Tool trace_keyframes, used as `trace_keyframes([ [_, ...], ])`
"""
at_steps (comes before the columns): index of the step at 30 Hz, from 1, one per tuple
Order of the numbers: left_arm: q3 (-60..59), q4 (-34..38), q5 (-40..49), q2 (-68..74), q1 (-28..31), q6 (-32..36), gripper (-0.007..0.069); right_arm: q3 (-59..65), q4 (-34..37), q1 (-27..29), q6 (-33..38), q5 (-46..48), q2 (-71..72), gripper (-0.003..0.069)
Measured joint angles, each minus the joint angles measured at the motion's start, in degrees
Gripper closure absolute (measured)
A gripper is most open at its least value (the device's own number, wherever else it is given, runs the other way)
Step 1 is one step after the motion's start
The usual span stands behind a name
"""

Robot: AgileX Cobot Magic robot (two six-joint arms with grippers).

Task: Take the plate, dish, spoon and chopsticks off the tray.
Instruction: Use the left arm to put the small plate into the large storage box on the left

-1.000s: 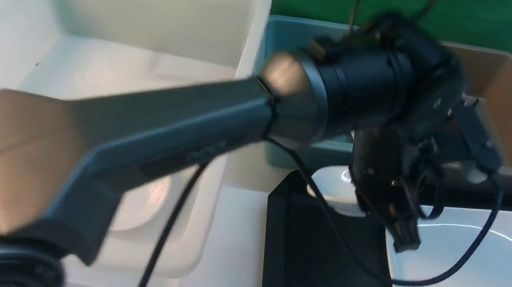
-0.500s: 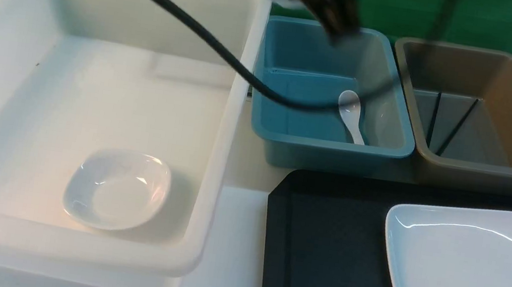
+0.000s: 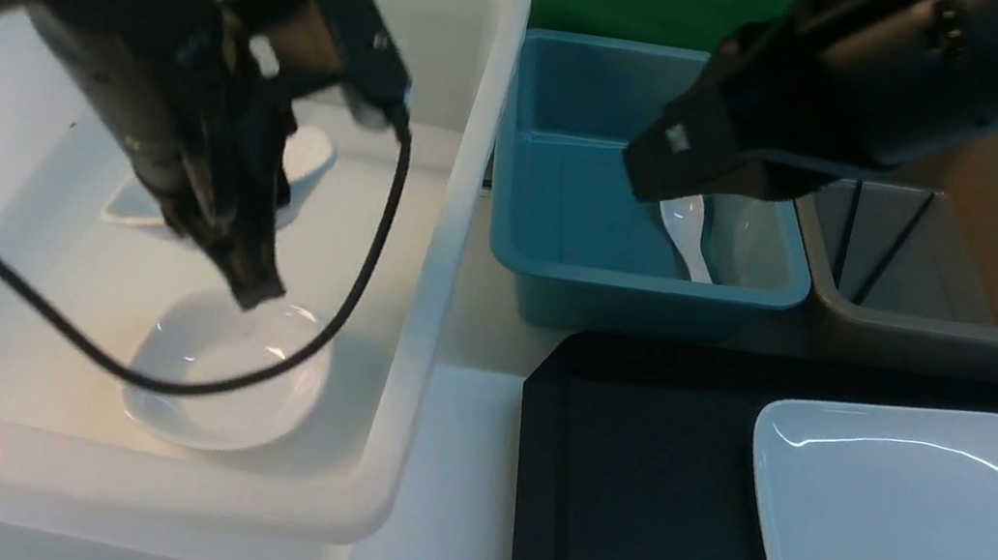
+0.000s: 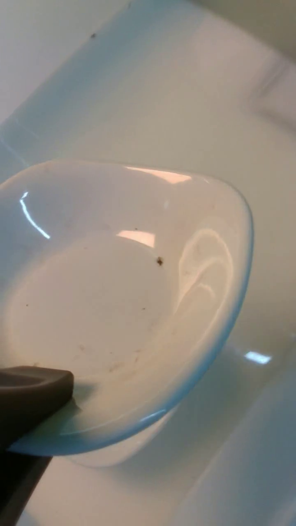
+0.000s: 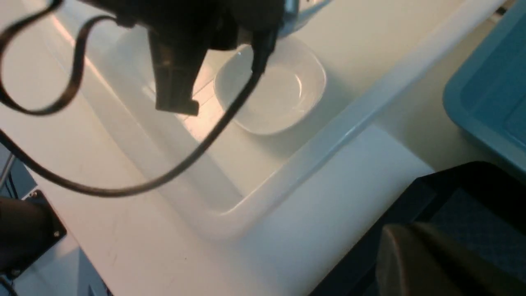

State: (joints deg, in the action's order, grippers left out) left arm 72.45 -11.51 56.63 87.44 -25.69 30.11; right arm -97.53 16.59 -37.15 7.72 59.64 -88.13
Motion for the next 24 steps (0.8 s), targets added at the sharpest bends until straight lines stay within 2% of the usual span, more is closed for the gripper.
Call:
trace_keyframes([
  [4,-8.28,0.67,-9.12,0.0,0.08,6.37,0.0604,-3.63,0.18,-2.58,0.44,0.66,-5.57,0.064],
  [8,-13.53,1.96,-13.37,0.0,0.08,10.1,0.0604,-4.7,0.9,-3.6,0.82,0.89,-8.13,0.0639],
  [15,-18.62,1.07,-18.99,0.0,0.08,10.19,0.0597,-4.99,1.23,-3.6,1.41,0.96,-8.67,0.0639],
  [20,-20.71,-1.11,-21.97,0.0,0.08,9.19,0.053,-4.99,1.3,-3.6,2.21,0.96,-8.67,0.0639],
  [24,-21.01,-4.03,-21.79,-0.35,0.08,6.6,0.0412,-4.99,1.3,-3.6,2.2,1.36,-8.67,0.0638],
])
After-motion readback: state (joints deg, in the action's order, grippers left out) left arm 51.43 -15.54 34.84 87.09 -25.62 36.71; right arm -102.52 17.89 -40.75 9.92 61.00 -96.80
